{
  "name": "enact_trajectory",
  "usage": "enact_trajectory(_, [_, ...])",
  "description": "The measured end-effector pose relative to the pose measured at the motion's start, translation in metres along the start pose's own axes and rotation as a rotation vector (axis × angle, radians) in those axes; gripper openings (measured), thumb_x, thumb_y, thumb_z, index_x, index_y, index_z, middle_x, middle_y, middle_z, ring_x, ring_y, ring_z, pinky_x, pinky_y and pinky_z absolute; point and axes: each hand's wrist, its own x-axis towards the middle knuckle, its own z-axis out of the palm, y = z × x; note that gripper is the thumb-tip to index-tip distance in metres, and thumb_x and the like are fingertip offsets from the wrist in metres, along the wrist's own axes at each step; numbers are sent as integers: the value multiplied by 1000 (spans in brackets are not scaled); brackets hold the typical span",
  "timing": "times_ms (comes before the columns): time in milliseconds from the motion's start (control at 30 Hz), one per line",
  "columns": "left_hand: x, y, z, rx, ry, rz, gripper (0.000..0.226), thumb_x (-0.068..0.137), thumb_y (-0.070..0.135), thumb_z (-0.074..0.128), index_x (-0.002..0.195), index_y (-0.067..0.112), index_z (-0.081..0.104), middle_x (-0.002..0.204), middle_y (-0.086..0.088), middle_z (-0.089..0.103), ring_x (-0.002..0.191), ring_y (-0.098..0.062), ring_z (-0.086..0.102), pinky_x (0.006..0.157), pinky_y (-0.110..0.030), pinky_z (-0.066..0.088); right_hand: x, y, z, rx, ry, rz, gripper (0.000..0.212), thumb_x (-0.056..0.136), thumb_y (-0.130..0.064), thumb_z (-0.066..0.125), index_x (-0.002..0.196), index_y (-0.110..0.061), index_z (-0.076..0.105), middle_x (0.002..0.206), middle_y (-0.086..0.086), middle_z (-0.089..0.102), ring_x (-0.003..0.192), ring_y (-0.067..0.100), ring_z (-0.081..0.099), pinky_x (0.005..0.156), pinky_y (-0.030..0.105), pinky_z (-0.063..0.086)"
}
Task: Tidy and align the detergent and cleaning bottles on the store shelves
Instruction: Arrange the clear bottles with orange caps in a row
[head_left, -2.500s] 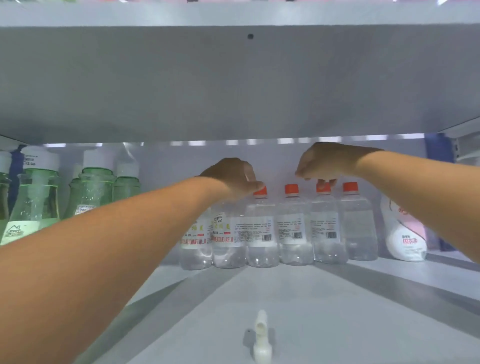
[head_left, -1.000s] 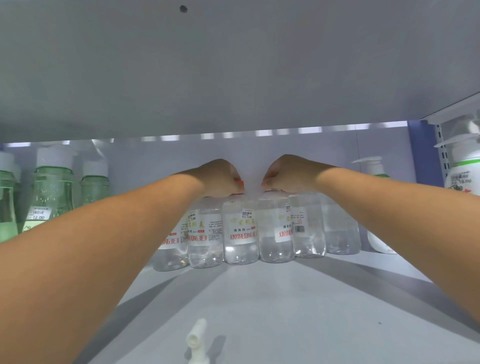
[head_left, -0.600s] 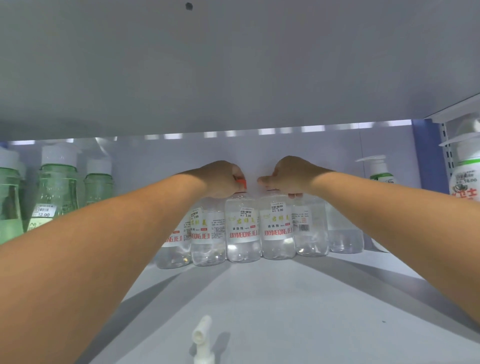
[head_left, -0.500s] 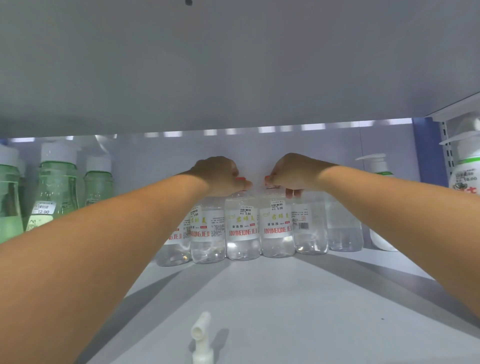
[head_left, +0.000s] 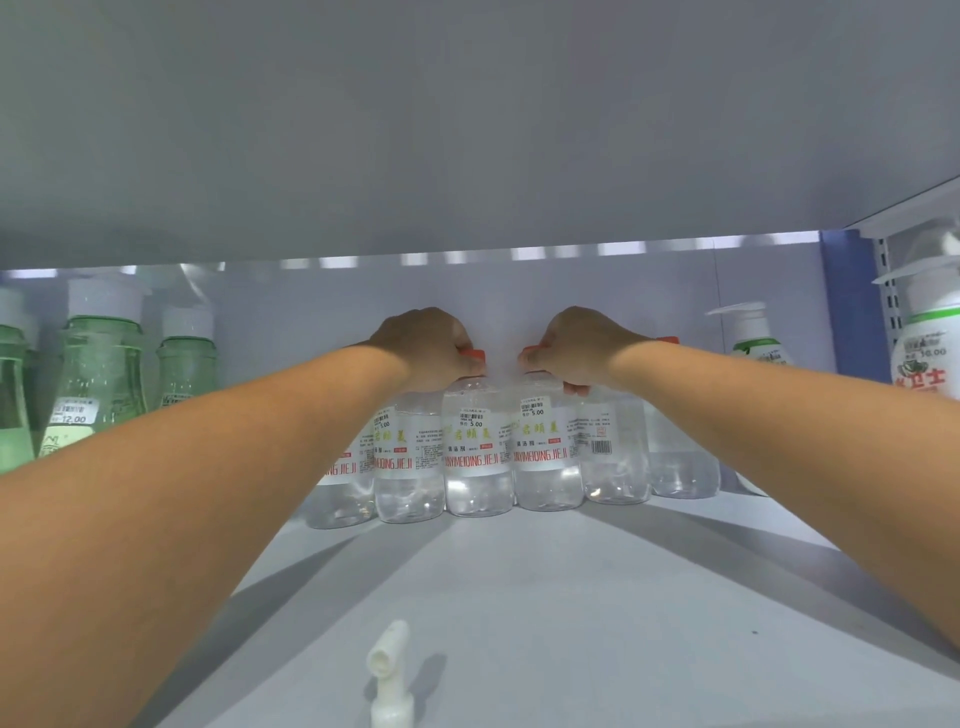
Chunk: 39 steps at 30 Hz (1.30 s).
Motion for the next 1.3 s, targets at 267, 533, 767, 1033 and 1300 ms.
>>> enact_trajectory(267, [-31,-22,-44,-107,59,-36,47,96,56,57,136,32,58,137,9,62,119,-19,59,102,-32,44,-13,-16,-8,-112,194,-153,36,99,-47,57,115,-17,68,113,2,65,96,19,60,82,31,45])
enact_trajectory(533, [-82,-104,-28,-225,-24,-404,63,83,63,71,134,30,54,119,5,67,98,-17,67,77,-32,59,10,-116,17,-203,-63,-258,55,98,-61,53,105,-9,69,103,2,67,98,25,63,79,29,45])
enact_trajectory(767, [-86,-102,-22,-531,-48,-438,65,92,38,75,147,20,45,103,-6,71,82,-24,75,68,-40,66,31,-127,46,-189,-62,-204,31,95,-36,68,95,-5,71,90,8,70,88,28,67,70,30,51])
enact_trajectory(1033, [-91,-90,-31,-222,35,-373,75,89,56,69,152,27,38,141,0,56,105,-19,61,82,-33,54,6,-105,-2,-52,-29,-275,43,98,-51,60,131,-24,65,115,-13,60,100,13,61,84,22,44])
enact_trajectory(1300, [-46,46,-50,-295,33,85,27,94,55,63,113,36,67,112,15,65,98,-9,61,82,-27,46,-36,35,-102,-475,11,16,27,96,-31,56,69,-29,58,86,-8,64,82,20,60,72,27,41])
